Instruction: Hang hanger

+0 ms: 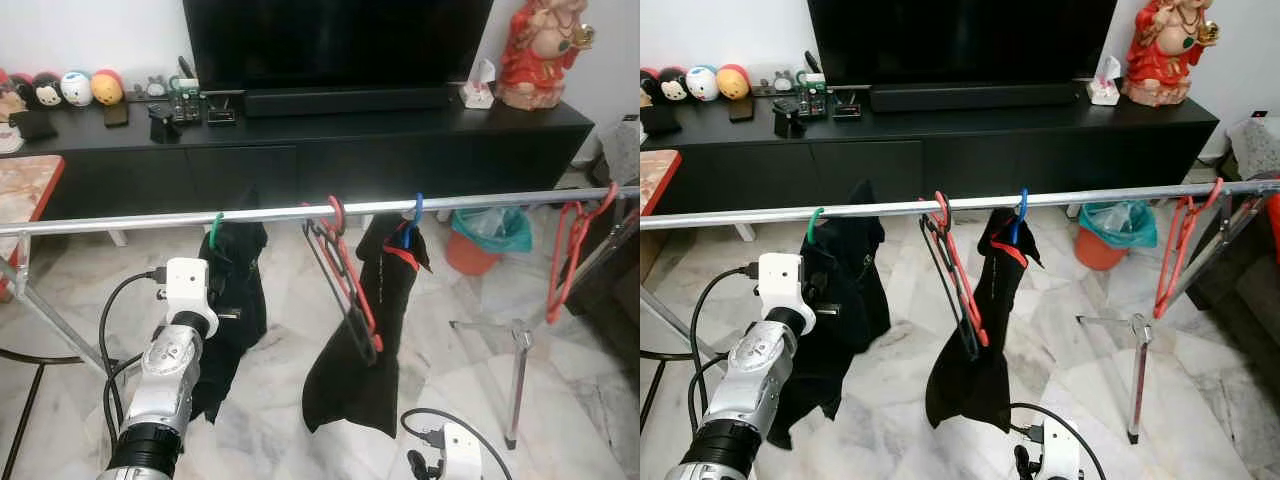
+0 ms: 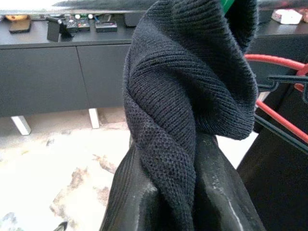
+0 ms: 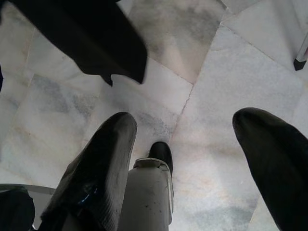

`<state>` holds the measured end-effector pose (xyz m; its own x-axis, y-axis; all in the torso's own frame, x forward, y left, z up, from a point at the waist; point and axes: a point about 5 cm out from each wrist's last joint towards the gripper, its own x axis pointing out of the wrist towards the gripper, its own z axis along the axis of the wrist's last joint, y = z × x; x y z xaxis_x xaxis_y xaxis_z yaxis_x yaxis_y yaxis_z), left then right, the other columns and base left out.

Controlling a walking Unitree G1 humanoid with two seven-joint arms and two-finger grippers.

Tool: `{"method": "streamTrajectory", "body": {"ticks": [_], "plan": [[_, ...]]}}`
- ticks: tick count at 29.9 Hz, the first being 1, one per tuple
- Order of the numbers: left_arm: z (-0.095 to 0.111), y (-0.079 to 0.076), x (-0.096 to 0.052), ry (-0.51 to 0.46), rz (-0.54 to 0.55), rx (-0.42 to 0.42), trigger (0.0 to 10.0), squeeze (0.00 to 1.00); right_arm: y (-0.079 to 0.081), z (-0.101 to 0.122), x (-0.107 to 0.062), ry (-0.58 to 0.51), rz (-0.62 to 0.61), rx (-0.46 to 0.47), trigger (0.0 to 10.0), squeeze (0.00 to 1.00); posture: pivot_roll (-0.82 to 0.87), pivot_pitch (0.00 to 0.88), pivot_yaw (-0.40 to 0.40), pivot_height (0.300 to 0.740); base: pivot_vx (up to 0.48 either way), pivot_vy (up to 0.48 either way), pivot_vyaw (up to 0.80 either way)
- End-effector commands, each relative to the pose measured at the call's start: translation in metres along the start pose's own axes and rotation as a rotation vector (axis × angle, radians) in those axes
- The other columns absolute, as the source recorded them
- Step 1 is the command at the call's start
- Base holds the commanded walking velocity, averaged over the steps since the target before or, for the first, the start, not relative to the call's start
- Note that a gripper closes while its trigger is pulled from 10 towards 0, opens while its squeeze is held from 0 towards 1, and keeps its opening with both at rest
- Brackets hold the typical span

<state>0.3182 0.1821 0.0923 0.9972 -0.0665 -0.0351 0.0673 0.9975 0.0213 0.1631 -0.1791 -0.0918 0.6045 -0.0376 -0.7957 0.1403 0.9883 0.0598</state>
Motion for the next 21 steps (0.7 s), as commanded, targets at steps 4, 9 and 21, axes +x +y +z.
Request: {"method": "streamTrajectory", "body": {"ticks": [4, 9, 21], "plan": [[0.0027, -0.0038, 0.0036, 0.008, -0.013, 0.007, 10.0, 0.0, -0.0026, 0.0004, -0.0001, -0.001, -0.008, 0.02, 10.0, 0.0, 0.03, 0.0, -0.031, 0.728, 0.0, 0.0, -0.72], [0.0013, -0.0038, 0.0031, 0.014, -0.011, 0.009, 10.0, 0.0, -0.0032, 0.0012, -0.0001, -0.008, -0.012, 0.025, 10.0, 0.0, 0.03, 0.0, -0.032, 0.728, 0.0, 0.0, 0.0], [0.0006, -0.0042, 0.0016, 0.016, -0.014, 0.008, 10.0, 0.0, -0.0036, 0.0012, -0.0002, -0.008, -0.011, 0.026, 10.0, 0.0, 0.03, 0.0, -0.035, 0.728, 0.022, 0.0, 0.0]]}}
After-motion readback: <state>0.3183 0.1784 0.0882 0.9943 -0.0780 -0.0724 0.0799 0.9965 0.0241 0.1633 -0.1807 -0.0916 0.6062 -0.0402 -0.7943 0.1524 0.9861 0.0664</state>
